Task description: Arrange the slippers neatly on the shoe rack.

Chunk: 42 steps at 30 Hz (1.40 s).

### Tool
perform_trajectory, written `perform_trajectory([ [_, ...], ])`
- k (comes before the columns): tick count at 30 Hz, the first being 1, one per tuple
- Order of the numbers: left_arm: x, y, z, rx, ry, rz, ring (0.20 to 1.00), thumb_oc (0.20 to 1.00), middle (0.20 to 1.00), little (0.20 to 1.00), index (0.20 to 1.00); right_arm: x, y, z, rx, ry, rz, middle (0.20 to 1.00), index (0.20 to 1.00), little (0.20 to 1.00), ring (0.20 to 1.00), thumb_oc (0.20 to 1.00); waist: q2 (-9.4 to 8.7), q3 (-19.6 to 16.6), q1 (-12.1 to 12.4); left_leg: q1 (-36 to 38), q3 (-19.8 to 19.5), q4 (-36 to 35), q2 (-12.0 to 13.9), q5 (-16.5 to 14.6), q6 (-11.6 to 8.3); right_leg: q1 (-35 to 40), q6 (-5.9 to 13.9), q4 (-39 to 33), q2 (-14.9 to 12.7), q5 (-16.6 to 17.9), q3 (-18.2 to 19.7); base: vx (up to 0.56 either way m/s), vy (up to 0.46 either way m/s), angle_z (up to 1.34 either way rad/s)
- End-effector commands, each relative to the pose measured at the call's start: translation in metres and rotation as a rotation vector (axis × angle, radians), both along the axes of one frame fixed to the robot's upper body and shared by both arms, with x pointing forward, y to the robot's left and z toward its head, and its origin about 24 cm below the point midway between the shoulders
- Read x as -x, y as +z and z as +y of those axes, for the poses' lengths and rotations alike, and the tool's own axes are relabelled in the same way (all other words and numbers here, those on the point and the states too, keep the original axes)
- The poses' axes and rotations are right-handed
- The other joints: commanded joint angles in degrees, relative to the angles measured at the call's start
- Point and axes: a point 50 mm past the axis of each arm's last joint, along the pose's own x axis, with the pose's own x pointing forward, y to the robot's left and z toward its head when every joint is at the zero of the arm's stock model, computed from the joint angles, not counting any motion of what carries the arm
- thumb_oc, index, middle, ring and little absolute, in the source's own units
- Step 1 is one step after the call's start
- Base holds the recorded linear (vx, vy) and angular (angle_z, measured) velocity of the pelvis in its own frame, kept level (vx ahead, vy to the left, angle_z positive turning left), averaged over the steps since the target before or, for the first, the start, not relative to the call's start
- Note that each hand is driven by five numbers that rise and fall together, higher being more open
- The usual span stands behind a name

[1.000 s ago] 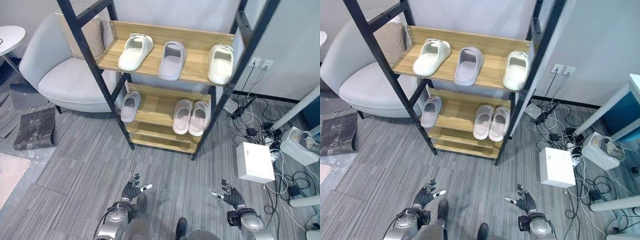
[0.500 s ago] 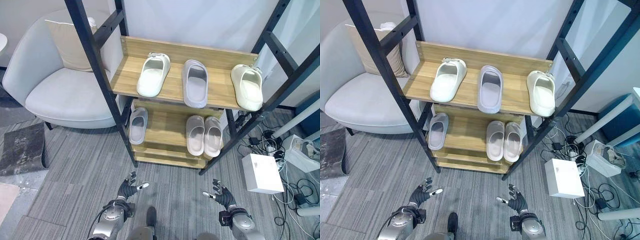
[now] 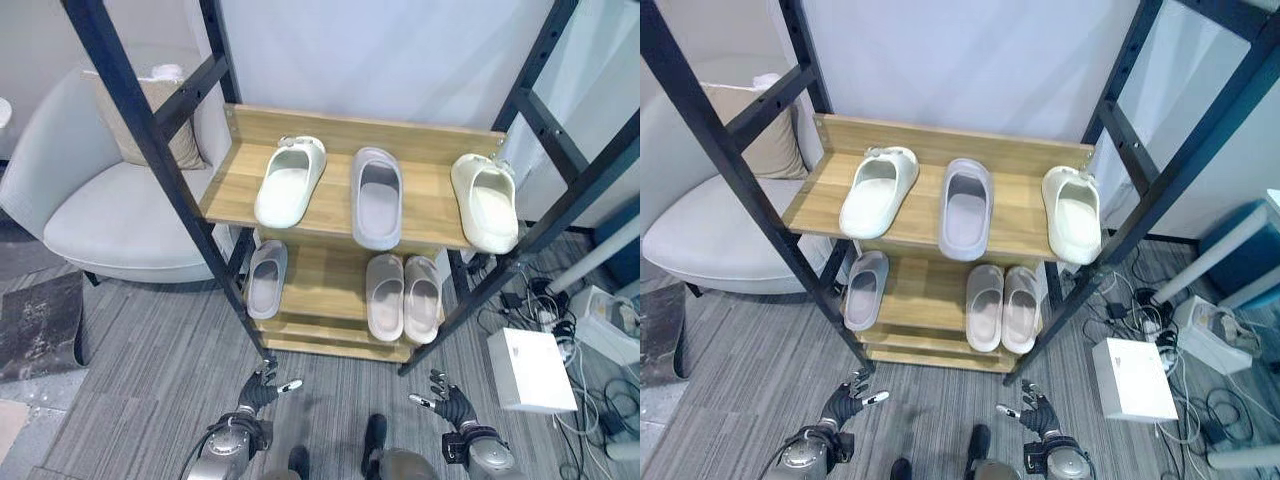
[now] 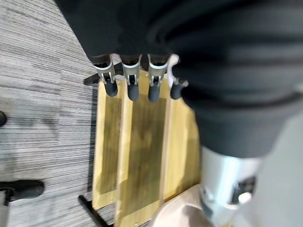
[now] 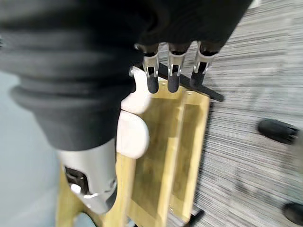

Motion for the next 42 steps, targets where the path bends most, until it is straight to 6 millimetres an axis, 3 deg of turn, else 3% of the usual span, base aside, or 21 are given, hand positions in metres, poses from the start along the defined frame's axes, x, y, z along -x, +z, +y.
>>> perform_trajectory([
  [1, -0.032, 0.022, -0.012, 0.04, -0.029, -0.149, 1.0, 1.0, 1.0, 1.0, 1.0, -0.02, 0.02, -0.016, 0.025, -0.002, -0.122, 1.0, 1.0, 1.0, 1.0, 1.0, -0.3, 2.7, 0.4, -4.7, -1.3, 14.7, -1.0, -0.6, -3.21, 4.6, 1.75, 2.1, -0.4, -7.4, 0.0, 0.1, -0.067, 0.03],
  [4, -0.033, 0.023, -0.014, 0.046, -0.027, -0.154, 1.0, 1.0, 1.0, 1.0, 1.0, -0.019, 0.02, -0.018, 0.035, 0.002, -0.115, 1.0, 1.0, 1.0, 1.0, 1.0, -0.53, 2.8, 0.8, -6.7, -2.0, 11.0, -0.8, -1.4, -2.89, 5.8, 1.83, 0.8, -0.4, -8.2, -0.2, 0.09, -0.007, 0.05],
  [7, -0.03, 0.021, -0.015, 0.027, -0.046, -0.138, 1.0, 1.0, 1.0, 1.0, 1.0, -0.018, 0.019, -0.018, 0.043, 0.008, -0.112, 1.0, 1.0, 1.0, 1.0, 1.0, 0.06, 2.2, 1.5, -9.5, -2.8, 1.9, 0.3, 2.7, -2.18, 6.6, 2.61, 0.2, 0.2, -8.6, 0.1, 0.12, 0.042, 0.17],
  [9, -0.028, 0.02, -0.014, 0.03, -0.043, -0.13, 1.0, 1.0, 1.0, 1.0, 1.0, -0.017, 0.019, -0.017, 0.043, 0.017, -0.107, 1.0, 1.0, 1.0, 1.0, 1.0, 0.47, 1.7, 1.5, -8.2, -2.7, -0.8, 0.2, 3.3, -1.99, 6.7, 2.66, 0.7, 0.3, -9.1, 0.8, 0.09, 0.074, -0.09],
  [17, -0.016, 0.01, -0.014, 0.029, -0.058, -0.08, 1.0, 1.0, 1.0, 1.0, 1.0, -0.01, 0.011, -0.012, 0.045, 0.041, -0.067, 1.0, 1.0, 1.0, 1.0, 1.0, 1.4, -0.4, 0.9, -3.1, -1.4, -4.5, -0.7, 2.3, -0.6, 7.5, 3.3, 0.4, -0.6, -9.0, 2.1, 0.08, 0.081, -0.23],
  [20, -0.012, 0.007, -0.013, 0.015, -0.062, -0.059, 1.0, 1.0, 1.0, 1.0, 1.0, -0.014, 0.018, -0.011, 0.105, 0.102, -0.098, 1.0, 1.0, 1.0, 1.0, 1.0, 1.08, -0.8, 0.9, -2.1, -0.8, -5.0, -0.7, 1.8, -0.37, 7.9, 3.57, 0.2, -0.6, -9.1, 2.5, 0.05, 0.047, 0.0],
  [23, -0.016, 0.01, -0.01, -0.007, -0.067, -0.078, 1.0, 1.0, 1.0, 1.0, 1.0, -0.026, 0.041, -0.012, 0.237, 0.221, -0.212, 1.0, 1.0, 1.0, 1.0, 1.0, 0.72, -0.9, 0.8, -1.6, -0.7, -5.1, -0.7, 1.5, -0.2, 7.9, 3.77, 0.2, -0.5, -9.1, 2.9, 0.0, 0.0, 0.0],
  [27, -0.021, 0.015, -0.011, -0.029, -0.087, -0.108, 1.0, 1.0, 1.0, 1.0, 1.0, -0.028, 0.082, -0.015, 0.427, 0.392, -0.389, 1.0, 1.0, 1.0, 1.0, 1.0, 0.22, -0.9, 0.1, -1.3, -0.4, -5.1, -0.6, 1.0, -0.02, 7.9, 4.01, 0.4, -0.3, -9.2, 3.4, 0.0, 0.001, -0.01],
  [28, -0.021, 0.015, -0.011, -0.028, -0.088, -0.108, 1.0, 1.0, 1.0, 1.0, 1.0, -0.027, 0.082, -0.016, 0.428, 0.392, -0.388, 1.0, 1.0, 1.0, 1.0, 1.0, 0.27, -0.9, 0.1, -1.3, -0.4, -5.1, -0.6, 1.0, -0.02, 7.9, 4.01, 0.4, -0.3, -9.2, 3.4, 0.01, 0.011, -0.09],
  [30, -0.022, 0.013, -0.011, -0.044, -0.077, -0.105, 1.0, 1.0, 1.0, 1.0, 1.0, -0.023, 0.128, -0.016, 0.595, 0.481, -0.582, 1.0, 1.0, 1.0, 1.0, 1.0, 0.06, -1.1, -1.2, -1.3, 0.1, -4.9, -0.6, 1.1, 0.12, 7.5, 4.11, 0.6, -0.2, -9.0, 4.0, -0.02, 0.026, -0.14],
  [37, -0.018, 0.008, -0.016, -0.04, -0.022, -0.098, 1.0, 1.0, 1.0, 1.0, 1.0, 0.008, 0.173, -0.009, 0.748, 0.57, -0.768, 1.0, 1.0, 1.0, 1.0, 1.0, 0.12, -1.5, -4.1, -0.6, 1.5, -5.0, -0.3, 0.6, 0.2, 6.9, 4.31, 1.2, 0.4, -9.0, 5.5, -0.01, 0.022, -0.19],
  [42, -0.009, 0.003, -0.022, -0.046, -0.015, -0.083, 1.0, 1.0, 1.0, 1.0, 1.0, 0.013, 0.202, -0.006, 0.928, 0.544, -0.959, 1.0, 1.0, 1.0, 1.0, 1.0, 0.6, -2.3, -5.1, -0.1, 2.4, -5.4, -0.2, 0.1, 0.09, 6.9, 4.84, 0.8, 0.6, -8.8, 6.1, -0.02, 0.028, -0.16],
])
